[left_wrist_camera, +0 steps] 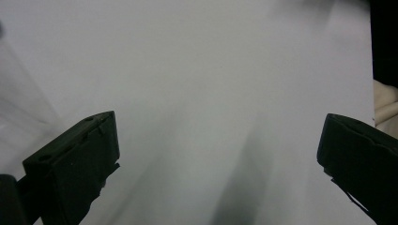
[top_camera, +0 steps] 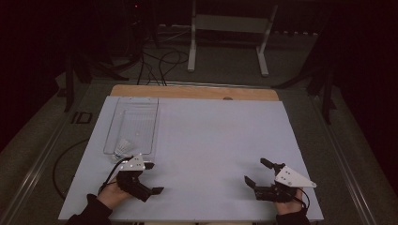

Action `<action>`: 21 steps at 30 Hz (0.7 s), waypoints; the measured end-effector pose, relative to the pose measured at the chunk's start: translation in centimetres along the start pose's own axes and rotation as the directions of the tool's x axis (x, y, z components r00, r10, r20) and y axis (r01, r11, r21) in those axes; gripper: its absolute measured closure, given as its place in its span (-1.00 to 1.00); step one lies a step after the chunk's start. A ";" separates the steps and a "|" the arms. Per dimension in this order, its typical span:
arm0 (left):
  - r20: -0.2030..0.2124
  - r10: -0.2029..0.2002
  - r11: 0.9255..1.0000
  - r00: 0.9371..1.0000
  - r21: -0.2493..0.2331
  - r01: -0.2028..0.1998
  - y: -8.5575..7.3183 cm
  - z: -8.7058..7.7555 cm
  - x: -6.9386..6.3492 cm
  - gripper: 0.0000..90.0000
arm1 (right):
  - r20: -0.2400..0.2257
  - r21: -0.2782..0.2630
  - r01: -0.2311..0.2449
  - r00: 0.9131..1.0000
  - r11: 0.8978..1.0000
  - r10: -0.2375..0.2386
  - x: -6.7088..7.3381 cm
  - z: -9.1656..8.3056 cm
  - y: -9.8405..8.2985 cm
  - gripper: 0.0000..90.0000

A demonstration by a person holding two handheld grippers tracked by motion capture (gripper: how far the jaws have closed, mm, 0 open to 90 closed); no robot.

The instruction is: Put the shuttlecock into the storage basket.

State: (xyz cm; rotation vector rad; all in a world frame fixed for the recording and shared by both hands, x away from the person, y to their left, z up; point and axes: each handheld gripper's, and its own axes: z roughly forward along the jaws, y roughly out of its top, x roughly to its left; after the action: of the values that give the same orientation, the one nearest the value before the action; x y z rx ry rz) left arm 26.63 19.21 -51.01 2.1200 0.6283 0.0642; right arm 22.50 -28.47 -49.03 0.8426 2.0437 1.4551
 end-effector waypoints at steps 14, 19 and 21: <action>-0.117 -0.042 0.994 0.992 -0.101 0.030 -1.4 -1.5 0.2 -1.00 | -0.009 0.011 -0.007 1.000 1.000 0.007 -0.1 0.2 -0.1 -0.73; -0.117 -0.043 0.993 0.992 -0.117 0.030 -1.5 -1.2 0.1 -1.00 | -0.007 0.019 -0.008 1.000 1.000 0.008 -0.1 0.3 -0.2 -0.73; -0.109 -0.043 0.992 0.993 -0.119 0.029 -1.6 -0.9 0.0 -1.00 | -0.004 0.019 -0.008 1.000 1.000 0.008 -0.2 0.3 -0.2 -0.72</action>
State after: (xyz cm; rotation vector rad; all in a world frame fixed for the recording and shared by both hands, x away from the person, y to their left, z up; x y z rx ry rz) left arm 25.69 20.63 -51.66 2.0008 0.7114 0.1966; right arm 22.77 -28.48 -49.29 0.8567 2.0623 1.4454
